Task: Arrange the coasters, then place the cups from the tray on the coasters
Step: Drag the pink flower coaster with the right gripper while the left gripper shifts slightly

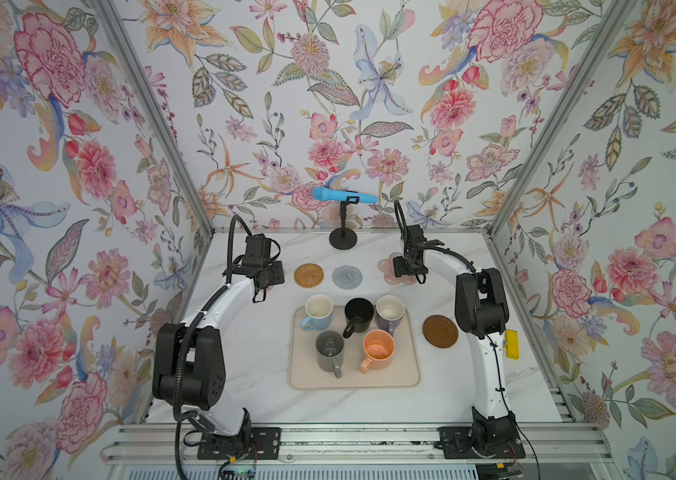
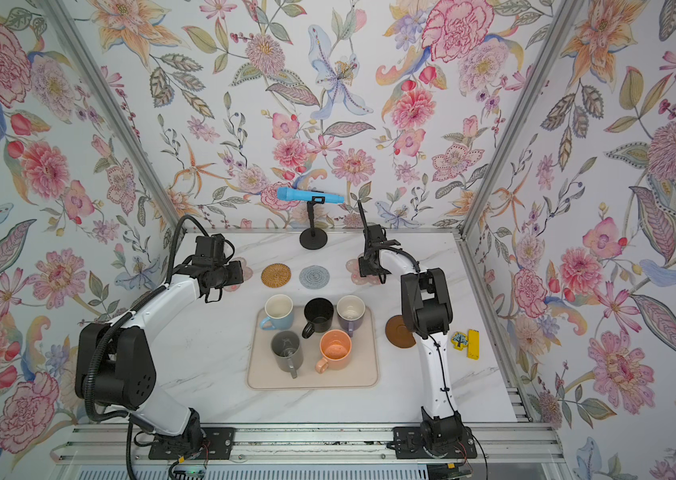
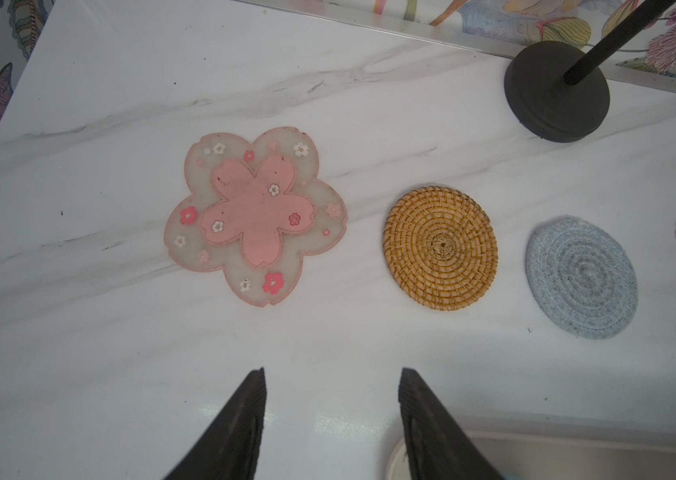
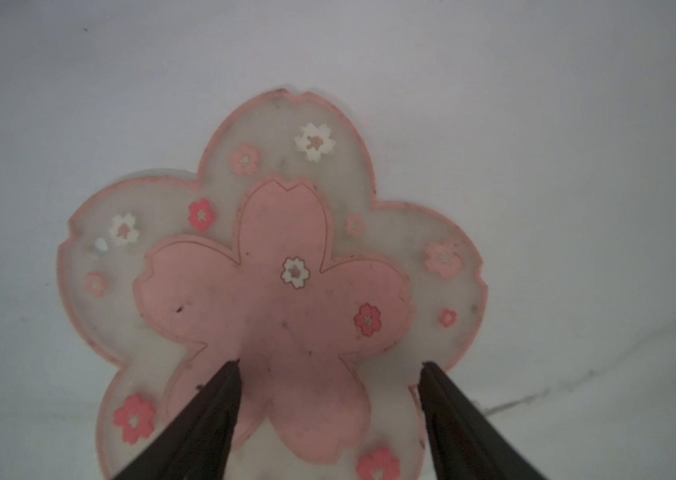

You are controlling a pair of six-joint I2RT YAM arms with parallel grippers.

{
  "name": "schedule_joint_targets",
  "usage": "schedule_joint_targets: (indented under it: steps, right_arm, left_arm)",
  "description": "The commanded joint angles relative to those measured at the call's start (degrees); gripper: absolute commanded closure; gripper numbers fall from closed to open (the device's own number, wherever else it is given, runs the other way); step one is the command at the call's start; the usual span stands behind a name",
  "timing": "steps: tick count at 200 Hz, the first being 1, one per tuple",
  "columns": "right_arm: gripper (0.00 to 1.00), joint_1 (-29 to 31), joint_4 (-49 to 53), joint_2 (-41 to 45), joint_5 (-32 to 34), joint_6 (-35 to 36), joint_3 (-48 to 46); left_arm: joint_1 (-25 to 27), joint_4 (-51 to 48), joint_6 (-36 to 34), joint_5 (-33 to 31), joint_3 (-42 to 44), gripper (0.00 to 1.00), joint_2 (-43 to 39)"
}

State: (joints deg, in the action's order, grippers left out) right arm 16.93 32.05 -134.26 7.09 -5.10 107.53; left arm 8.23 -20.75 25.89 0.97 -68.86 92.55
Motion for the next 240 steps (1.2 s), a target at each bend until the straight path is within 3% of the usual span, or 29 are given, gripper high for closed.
schedule_joint_targets:
  steps: [1,31,100,184,240]
  right_arm:
    - [0.3,3.04,5.74,-2.38,-1.9,3.45,-3.04]
    - [0.3,4.1,6.0,-1.71,-1.14,4.15,-4.36]
    - [0.32,3.28,4.04,0.98,-8.48,1.99,-7.55]
    - [0.31,-3.68,3.24,0.85,-14.35,-5.44,5.75]
    - [0.31,-4.71,3.1,-3.98,-10.42,-7.48,11.91]
  left_arm:
    - [-0.72,-0.31,-0.93,0.26,0.48,0.44,-2.02]
    - [-0.67,-0.46,-1.02,0.27,0.77,0.45,-2.55]
    - [-0.95,-0.9,-1.28,0.28,1.1,0.45,-4.62]
    - [-1.24,-0.12,-0.51,0.88,1.39,0.45,-3.88]
    - [-1.24,0.33,-0.05,0.89,-0.66,0.45,-0.4]
